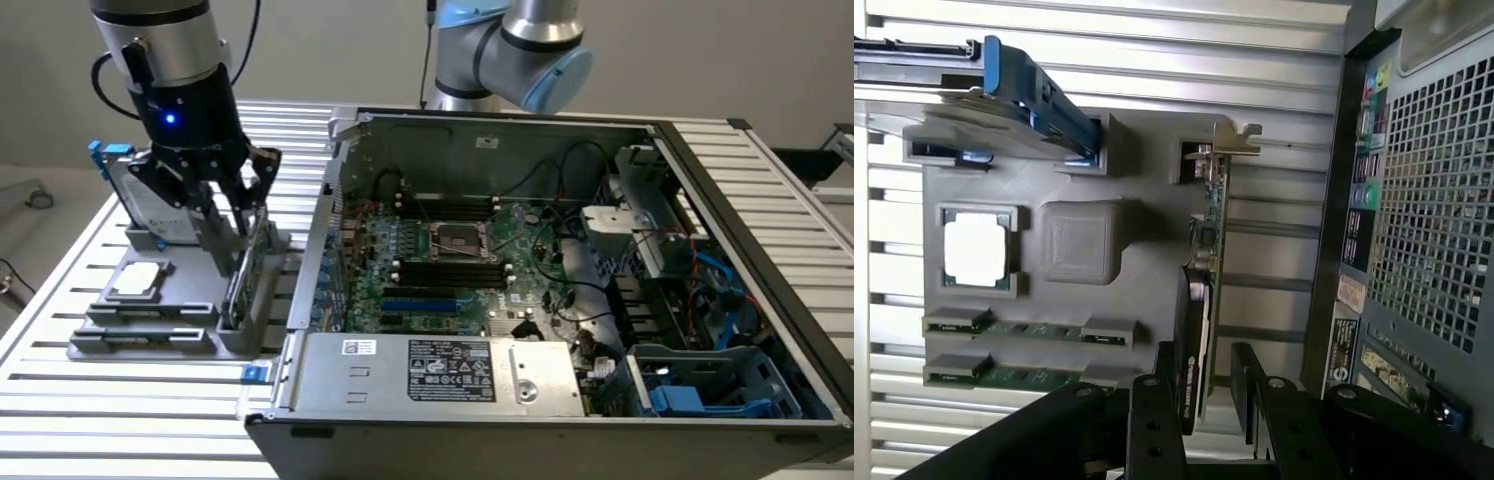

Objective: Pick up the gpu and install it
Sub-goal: 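Pick up the gpu and move the gpu toward the slot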

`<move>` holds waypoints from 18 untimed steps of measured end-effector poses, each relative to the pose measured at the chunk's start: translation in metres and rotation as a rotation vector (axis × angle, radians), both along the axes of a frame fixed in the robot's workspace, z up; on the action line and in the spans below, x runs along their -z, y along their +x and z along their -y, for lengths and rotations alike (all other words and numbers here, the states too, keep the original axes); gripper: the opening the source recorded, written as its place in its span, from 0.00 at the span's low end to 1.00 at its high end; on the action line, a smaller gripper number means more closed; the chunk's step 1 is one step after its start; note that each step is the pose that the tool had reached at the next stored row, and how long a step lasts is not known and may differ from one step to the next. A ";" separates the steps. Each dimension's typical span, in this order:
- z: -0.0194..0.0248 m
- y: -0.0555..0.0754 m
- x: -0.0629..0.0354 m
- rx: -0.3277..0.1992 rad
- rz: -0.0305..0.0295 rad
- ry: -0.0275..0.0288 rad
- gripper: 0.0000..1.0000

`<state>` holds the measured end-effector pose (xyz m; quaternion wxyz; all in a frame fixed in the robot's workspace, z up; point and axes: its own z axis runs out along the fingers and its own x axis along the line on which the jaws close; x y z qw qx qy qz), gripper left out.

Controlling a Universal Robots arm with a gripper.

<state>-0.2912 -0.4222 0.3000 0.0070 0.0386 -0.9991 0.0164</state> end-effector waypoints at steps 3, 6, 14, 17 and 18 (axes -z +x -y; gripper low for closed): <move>0.0000 0.000 0.0054 0.000 0.0000 0.0000 0.36; 0.0000 0.001 0.0108 0.000 0.0000 0.0000 0.36; 0.0000 0.001 0.0254 0.000 0.0000 -0.0001 0.36; 0.0000 0.001 0.0309 0.000 0.0000 0.0000 0.36; 0.0000 0.001 0.0327 0.000 0.0000 0.0000 0.36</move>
